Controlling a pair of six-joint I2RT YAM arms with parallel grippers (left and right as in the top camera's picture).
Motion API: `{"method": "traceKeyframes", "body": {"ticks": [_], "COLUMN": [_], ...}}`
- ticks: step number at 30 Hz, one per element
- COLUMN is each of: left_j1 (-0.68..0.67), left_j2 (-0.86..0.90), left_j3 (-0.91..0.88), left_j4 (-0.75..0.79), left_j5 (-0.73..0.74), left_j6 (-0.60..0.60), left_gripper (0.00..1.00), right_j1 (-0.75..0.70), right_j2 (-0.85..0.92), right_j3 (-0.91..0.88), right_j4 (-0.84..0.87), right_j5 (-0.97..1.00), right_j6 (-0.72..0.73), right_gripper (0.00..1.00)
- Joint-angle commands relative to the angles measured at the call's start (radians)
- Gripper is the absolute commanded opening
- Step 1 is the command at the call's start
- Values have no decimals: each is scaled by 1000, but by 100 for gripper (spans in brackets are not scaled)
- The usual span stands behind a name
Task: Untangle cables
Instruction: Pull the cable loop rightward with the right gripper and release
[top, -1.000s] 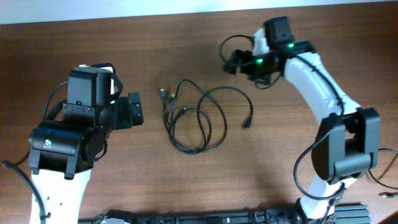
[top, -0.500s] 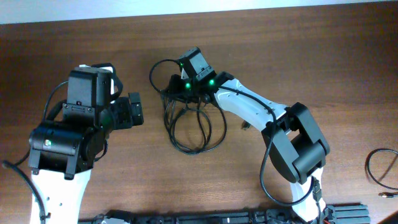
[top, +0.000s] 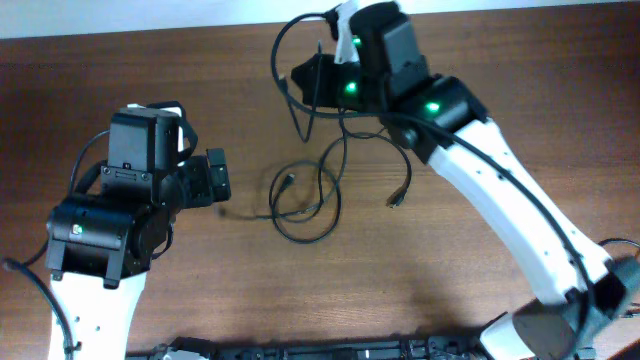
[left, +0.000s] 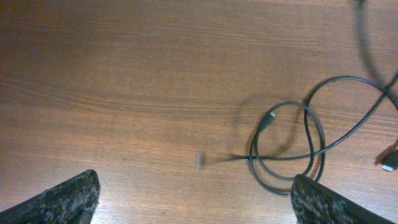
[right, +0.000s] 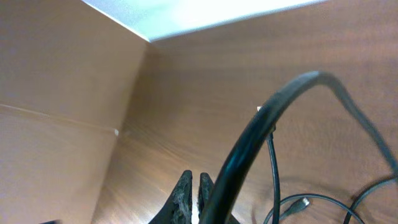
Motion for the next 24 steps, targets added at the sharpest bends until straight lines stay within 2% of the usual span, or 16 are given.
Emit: {"method": "traceKeyframes", "body": {"ticks": [1, 5, 10, 13, 20, 24], "left_j1": [3, 3, 3, 3, 3, 3], "left_j2": [-8, -8, -8, -8, -8, -8], "left_j3": [6, 6, 6, 6, 6, 6], "left_j4": [1, 1, 1, 1, 1, 1], "left_j5": [-8, -8, -8, -8, -8, -8], "left_j6": [9, 9, 9, 9, 9, 9], "left_gripper": [99, 99, 99, 99, 99, 99], "right_j1": [1, 1, 1, 0, 1, 1], "right_j2": [-86, -113, -113, -113, -113, -113], "right_j3": [55, 198, 414, 518, 690, 703], "right_j4": [0, -60, -242, -266, -256, -265], "right_j5": [91, 116, 302, 378, 516, 657], "right_j6": [-47, -139, -276, -327, -324, -344], "right_gripper": [4, 4, 4, 4, 4, 4]}}
